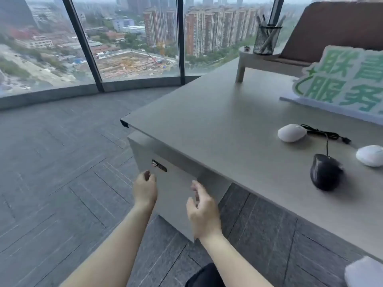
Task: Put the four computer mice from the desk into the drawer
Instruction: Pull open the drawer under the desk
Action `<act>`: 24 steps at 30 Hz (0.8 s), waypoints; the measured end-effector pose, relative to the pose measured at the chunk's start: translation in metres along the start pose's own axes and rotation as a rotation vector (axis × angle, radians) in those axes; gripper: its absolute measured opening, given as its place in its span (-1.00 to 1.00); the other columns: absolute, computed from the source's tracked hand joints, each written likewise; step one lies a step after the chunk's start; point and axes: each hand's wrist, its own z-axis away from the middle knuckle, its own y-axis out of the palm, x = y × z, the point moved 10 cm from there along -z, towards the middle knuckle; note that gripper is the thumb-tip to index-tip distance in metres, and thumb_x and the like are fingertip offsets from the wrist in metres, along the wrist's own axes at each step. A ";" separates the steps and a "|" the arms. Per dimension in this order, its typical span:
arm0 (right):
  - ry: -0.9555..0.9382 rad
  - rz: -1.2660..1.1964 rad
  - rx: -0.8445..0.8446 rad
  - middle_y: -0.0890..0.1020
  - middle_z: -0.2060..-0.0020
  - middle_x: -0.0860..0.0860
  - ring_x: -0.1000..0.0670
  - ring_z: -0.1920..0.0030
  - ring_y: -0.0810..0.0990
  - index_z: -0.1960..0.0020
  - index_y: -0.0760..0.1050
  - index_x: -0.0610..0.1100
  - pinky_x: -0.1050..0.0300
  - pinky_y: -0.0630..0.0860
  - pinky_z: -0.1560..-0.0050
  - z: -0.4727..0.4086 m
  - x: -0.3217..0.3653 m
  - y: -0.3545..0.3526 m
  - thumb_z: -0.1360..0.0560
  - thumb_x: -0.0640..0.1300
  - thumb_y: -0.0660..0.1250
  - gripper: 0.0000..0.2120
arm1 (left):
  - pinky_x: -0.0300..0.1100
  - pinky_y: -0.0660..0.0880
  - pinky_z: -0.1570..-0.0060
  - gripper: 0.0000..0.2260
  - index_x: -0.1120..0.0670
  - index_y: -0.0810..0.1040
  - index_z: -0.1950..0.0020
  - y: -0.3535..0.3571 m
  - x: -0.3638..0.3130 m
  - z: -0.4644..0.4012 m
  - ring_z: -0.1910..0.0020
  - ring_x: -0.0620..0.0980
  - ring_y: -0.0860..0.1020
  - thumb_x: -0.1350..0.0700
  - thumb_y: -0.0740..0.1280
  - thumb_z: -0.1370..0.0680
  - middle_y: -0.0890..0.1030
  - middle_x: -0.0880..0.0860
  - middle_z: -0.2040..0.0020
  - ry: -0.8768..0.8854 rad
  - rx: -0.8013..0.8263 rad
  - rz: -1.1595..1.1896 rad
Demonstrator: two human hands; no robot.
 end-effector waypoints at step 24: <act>0.297 0.022 -0.265 0.58 -0.25 -0.07 0.02 -0.20 0.58 -0.34 0.43 -0.16 0.31 0.50 0.00 -0.040 -0.067 0.017 -0.50 -0.25 0.23 -0.60 | 0.13 0.62 0.09 -0.77 0.24 0.50 -0.14 0.045 0.048 -0.098 -0.06 0.11 0.53 0.11 0.22 -0.60 0.51 0.13 0.01 -0.361 -0.054 0.317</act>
